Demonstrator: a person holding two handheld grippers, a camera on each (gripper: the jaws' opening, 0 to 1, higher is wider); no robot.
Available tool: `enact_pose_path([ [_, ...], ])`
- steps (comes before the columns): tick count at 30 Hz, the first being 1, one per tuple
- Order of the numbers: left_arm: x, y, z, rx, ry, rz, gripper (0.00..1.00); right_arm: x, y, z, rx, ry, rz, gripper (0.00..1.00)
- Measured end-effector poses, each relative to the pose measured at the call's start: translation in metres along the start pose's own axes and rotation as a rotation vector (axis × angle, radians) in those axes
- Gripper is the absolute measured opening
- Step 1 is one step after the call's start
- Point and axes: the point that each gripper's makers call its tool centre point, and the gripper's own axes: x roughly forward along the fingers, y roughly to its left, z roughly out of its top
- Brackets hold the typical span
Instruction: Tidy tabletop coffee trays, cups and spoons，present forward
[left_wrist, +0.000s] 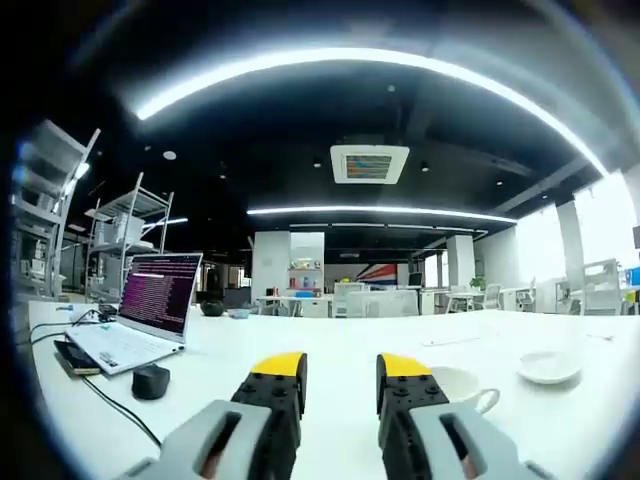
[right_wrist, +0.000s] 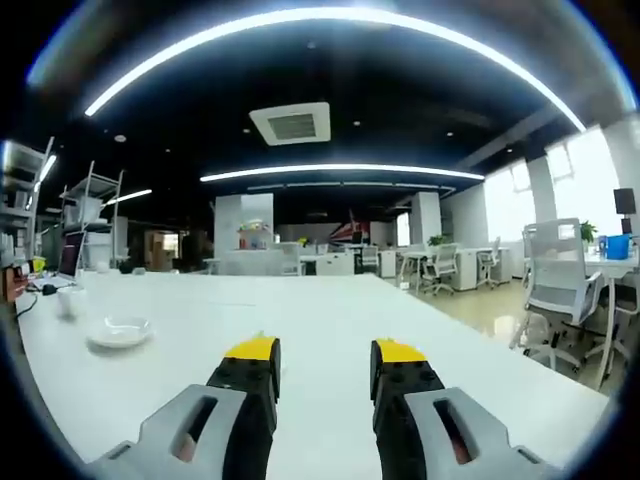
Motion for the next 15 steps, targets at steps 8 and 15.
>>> enact_pose_path([
  [8, 0.0003, 0.0008, 0.0043, 0.004, -0.007, 0.002, 0.29, 0.0000, 0.0006, 0.0009, -0.001, -0.003, 0.001, 0.36],
  [15, 0.0001, 0.0003, 0.0020, -0.004, -0.005, 0.002, 0.29, -0.0015, -0.0017, 0.0021, -0.004, -0.005, -0.002, 0.36],
])
